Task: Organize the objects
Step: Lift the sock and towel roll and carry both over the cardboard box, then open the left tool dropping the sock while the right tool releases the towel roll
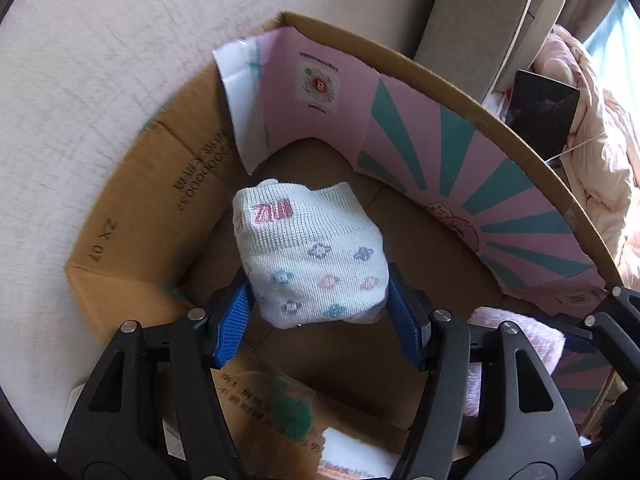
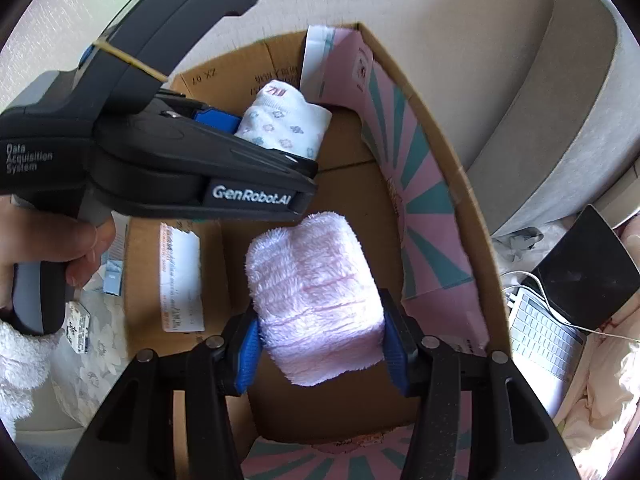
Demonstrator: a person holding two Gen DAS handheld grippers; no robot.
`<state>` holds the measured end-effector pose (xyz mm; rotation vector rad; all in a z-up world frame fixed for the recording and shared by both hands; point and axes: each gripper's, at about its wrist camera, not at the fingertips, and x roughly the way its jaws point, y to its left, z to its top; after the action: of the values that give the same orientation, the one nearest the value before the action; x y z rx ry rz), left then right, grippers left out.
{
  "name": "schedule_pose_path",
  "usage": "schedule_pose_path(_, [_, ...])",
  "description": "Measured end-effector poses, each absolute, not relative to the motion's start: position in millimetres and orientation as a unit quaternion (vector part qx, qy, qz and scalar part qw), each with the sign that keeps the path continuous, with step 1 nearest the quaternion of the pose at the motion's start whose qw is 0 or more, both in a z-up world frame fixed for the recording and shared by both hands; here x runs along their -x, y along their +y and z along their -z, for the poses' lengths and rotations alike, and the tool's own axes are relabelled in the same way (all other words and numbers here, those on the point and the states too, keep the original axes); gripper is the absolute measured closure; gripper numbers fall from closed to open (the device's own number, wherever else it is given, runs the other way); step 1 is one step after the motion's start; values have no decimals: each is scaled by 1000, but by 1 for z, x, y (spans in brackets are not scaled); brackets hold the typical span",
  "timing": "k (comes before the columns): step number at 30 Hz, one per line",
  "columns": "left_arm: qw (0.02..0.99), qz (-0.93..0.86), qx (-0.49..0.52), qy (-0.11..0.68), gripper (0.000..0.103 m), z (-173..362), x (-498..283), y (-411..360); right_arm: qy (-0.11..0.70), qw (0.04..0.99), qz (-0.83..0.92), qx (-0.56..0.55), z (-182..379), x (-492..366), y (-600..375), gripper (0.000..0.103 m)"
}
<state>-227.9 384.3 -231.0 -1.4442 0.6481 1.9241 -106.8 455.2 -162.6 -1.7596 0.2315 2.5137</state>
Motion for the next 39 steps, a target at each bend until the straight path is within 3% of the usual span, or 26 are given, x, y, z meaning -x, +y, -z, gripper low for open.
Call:
schedule_pose_path(9, [318, -740, 534, 257, 40, 223, 226, 396, 79, 20, -819, 567, 164, 109, 459, 55])
schedule_pose_path(10, [316, -744, 530, 257, 36, 218, 226, 397, 84, 23, -819, 567, 163, 109, 460, 54])
schedule_pose_path(11, [313, -748, 525, 259, 14, 215, 227, 397, 90, 24, -818, 568, 163, 110, 461, 52])
schedule_pose_path(12, [311, -752, 519, 261, 0, 210, 227, 398, 94, 26, -816, 570, 162, 110, 462, 49])
schedule_pose_path(14, [317, -757, 512, 254, 0, 202, 227, 400, 103, 20, -814, 571, 164, 109, 462, 40])
schedule_pose_path(16, [318, -755, 513, 257, 0, 195, 229, 403, 105, 6, -819, 564, 161, 107, 457, 14])
schedule_pose_path(18, [318, -753, 513, 261, 0, 189, 231, 404, 99, -7, -823, 559, 158, 108, 450, 0])
schedule_pose_path(39, [329, -766, 506, 222, 0, 139, 210, 378, 92, 12, -838, 538, 120, 108, 448, 0])
